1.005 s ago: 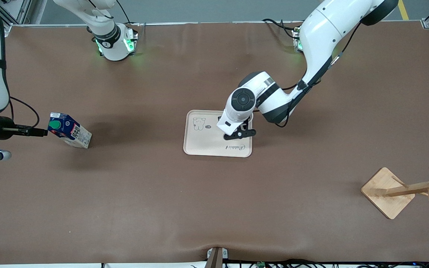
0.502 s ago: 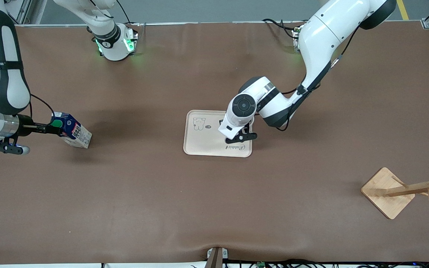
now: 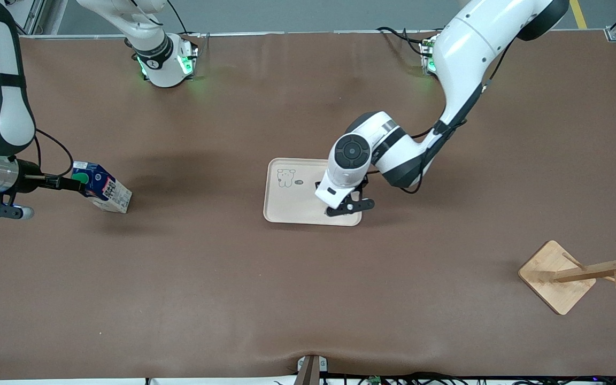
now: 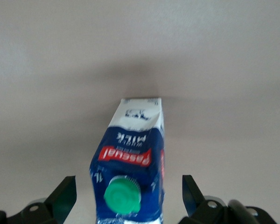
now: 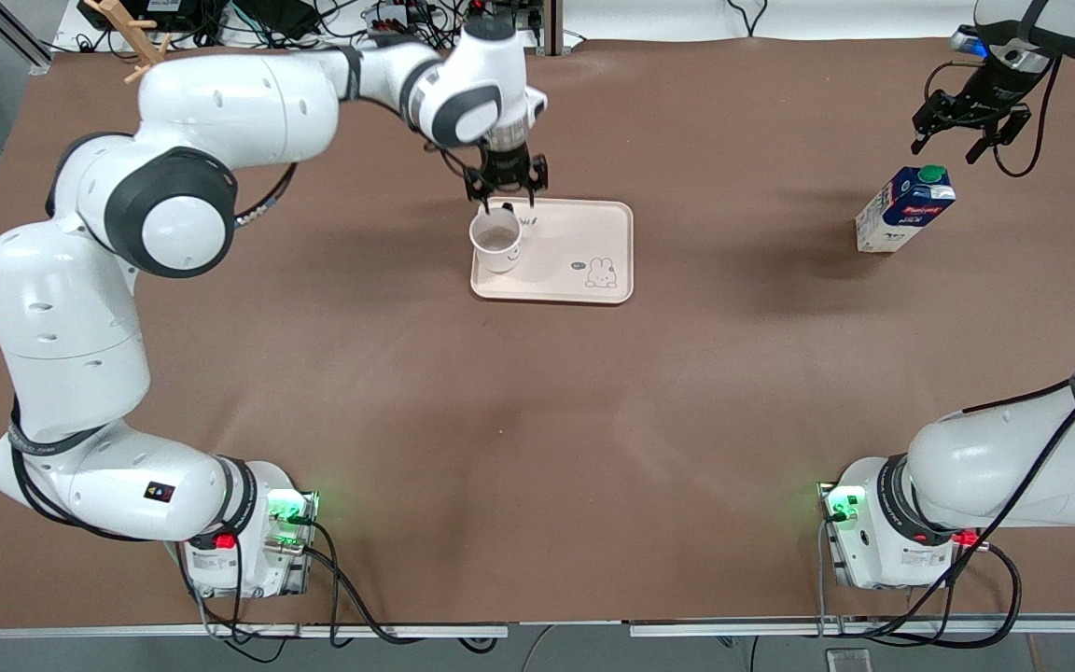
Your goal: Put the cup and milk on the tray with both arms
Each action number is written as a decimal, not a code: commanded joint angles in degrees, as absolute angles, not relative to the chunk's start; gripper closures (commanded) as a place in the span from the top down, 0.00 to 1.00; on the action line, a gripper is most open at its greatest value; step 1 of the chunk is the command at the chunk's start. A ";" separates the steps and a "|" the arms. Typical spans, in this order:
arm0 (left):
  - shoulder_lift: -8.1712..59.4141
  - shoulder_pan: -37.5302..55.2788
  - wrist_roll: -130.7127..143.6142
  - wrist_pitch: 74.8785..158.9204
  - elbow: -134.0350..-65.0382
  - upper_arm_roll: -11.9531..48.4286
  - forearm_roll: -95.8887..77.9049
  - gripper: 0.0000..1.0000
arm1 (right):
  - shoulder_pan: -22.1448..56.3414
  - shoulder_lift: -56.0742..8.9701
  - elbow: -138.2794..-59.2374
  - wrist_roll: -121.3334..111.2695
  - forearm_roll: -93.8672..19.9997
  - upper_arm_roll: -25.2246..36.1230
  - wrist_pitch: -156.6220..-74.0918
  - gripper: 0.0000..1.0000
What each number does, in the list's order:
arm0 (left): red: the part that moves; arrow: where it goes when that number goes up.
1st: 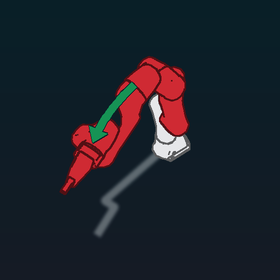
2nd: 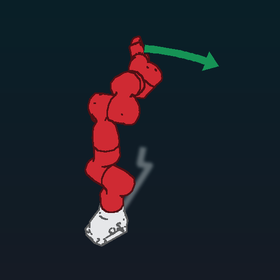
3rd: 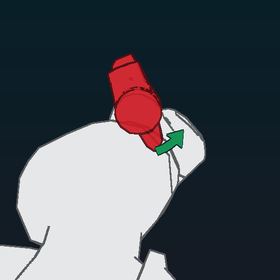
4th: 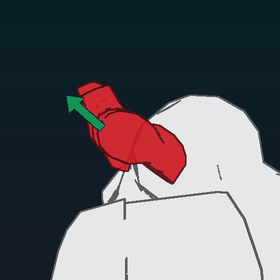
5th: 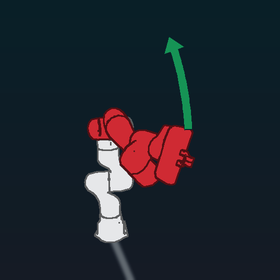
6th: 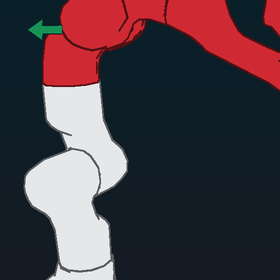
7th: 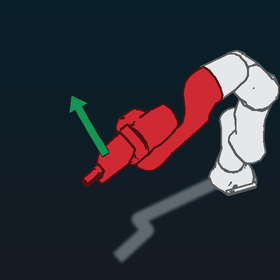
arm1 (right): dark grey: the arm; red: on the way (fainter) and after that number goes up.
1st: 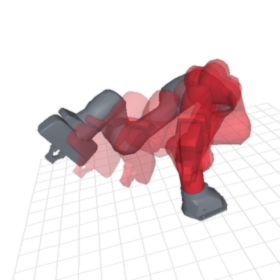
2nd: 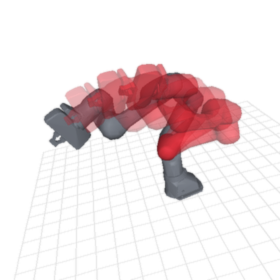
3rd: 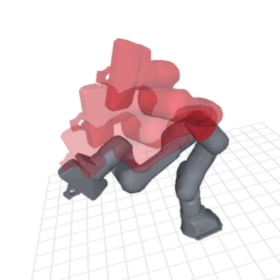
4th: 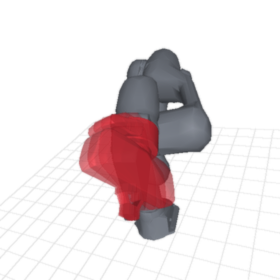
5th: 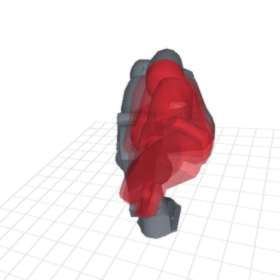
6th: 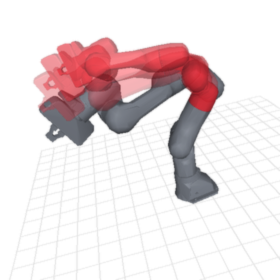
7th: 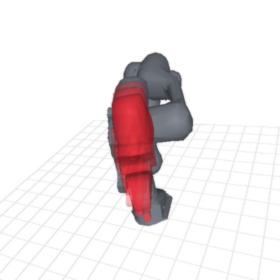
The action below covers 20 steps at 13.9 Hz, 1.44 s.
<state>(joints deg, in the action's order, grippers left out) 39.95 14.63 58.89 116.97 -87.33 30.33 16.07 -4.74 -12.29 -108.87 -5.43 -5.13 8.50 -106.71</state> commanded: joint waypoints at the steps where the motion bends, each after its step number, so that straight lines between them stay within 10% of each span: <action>1: 37.97 14.77 58.97 107.87 -80.53 29.71 17.05 1.00 | -3.96 -10.64 -112.23 -5.27 -5.98 8.53 -106.96 1.00; 6: 28.58 6.43 53.91 101.10 -79.89 29.62 17.14 1.00 | -3.96 -8.09 -121.09 -5.88 -5.98 8.53 -116.34 0.94; 8: 25.42 3.18 49.07 97.92 -79.89 29.44 17.14 1.00 | -4.04 -7.82 -120.94 -6.06 -5.98 8.53 -115.67 0.13; 9: 24.10 1.25 46.78 96.52 -79.89 29.44 17.23 1.00 | -3.96 -7.82 -119.37 -5.98 -5.98 8.53 -114.01 0.03; 20: 12.93 -16.76 20.26 90.18 -80.15 29.71 16.27 1.00 | 15.88 -8.79 -99.14 9.47 -15.62 8.52 -88.42 0.03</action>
